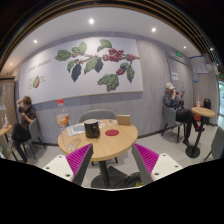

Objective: Pour water

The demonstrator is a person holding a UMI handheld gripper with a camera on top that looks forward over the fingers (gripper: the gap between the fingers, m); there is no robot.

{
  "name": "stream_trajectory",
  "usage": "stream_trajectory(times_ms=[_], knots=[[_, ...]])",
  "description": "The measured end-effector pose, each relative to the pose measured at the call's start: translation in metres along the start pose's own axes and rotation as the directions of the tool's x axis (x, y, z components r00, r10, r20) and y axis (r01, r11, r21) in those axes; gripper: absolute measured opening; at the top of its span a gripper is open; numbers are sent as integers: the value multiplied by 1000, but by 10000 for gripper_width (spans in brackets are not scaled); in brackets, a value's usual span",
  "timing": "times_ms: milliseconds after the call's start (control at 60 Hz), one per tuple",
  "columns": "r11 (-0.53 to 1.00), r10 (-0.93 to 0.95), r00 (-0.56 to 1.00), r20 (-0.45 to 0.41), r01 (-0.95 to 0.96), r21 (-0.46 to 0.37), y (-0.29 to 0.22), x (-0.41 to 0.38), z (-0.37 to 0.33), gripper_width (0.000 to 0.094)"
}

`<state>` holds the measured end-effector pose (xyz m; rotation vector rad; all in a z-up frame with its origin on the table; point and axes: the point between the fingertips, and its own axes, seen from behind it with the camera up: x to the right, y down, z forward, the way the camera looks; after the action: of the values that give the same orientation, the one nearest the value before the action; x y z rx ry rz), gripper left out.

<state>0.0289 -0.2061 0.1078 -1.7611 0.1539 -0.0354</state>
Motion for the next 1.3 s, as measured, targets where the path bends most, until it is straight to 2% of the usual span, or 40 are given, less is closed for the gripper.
stream_trajectory(times_ms=[233,617,717,867,1000,1033,1050,1067,1083,1117,1217,1300], knots=[[1000,-20,998,58,20,-3,-12,-26,1,836],[996,-83,977,196,75,45,-32,-178,73,833],[994,-97,978,185,87,62,-35,-204,105,826],[987,-135,984,113,124,102,-47,-218,155,827],[989,-124,989,79,117,94,-51,-232,192,815],[990,-114,990,82,106,92,-51,-237,197,770],[990,-111,990,84,104,92,-52,-238,199,714],[991,-109,991,84,101,92,-52,-238,201,644],[991,-107,991,80,99,91,-52,-238,204,520],[992,-92,993,72,84,98,-55,-234,201,504],[989,-91,992,83,81,124,-52,-225,205,358],[989,-74,994,84,62,138,-52,-222,207,327]])
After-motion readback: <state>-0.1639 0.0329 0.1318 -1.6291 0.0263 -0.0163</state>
